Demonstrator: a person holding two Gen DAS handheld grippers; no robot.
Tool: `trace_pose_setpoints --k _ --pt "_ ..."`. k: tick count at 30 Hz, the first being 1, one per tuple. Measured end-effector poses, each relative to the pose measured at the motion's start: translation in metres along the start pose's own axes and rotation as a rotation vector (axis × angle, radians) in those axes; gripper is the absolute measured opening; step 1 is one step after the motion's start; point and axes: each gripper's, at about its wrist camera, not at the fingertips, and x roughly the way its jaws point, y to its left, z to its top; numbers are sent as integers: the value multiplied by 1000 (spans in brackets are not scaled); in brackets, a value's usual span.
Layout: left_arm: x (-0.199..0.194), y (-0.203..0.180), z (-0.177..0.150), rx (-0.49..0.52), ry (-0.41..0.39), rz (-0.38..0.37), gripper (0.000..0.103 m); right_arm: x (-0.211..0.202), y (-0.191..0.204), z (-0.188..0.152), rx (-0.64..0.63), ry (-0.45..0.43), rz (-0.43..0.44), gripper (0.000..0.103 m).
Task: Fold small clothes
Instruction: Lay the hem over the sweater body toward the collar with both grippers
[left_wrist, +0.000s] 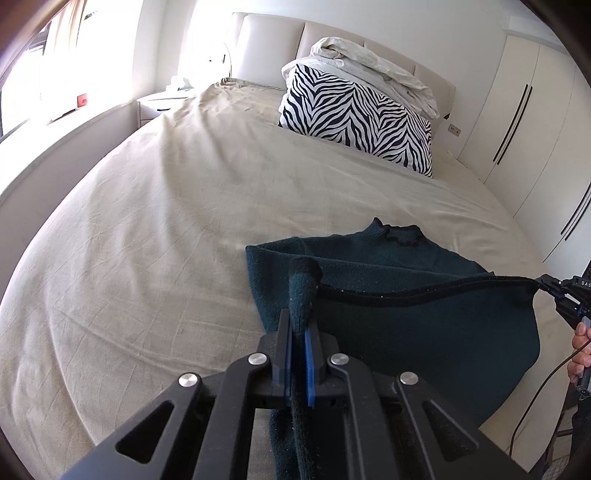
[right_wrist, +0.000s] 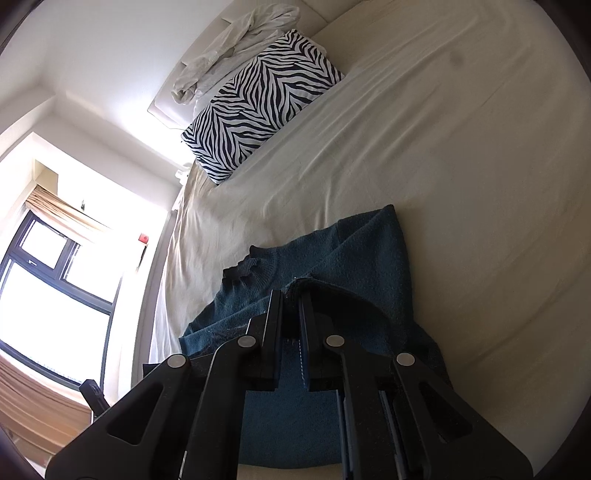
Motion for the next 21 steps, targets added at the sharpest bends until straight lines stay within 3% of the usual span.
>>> trace_pose_setpoints --k 9,18,20,21 --pt "16 11 44 -49 -71 -18 6 10 -11 20 60 -14 -10 7" --pt "106 12 57 -26 24 60 8 69 -43 50 140 -5 -76 7" --pt "124 17 55 -40 47 91 12 86 -50 56 154 9 -98 9" --pt "132 21 53 -47 65 101 22 95 -54 59 159 17 -116 9"
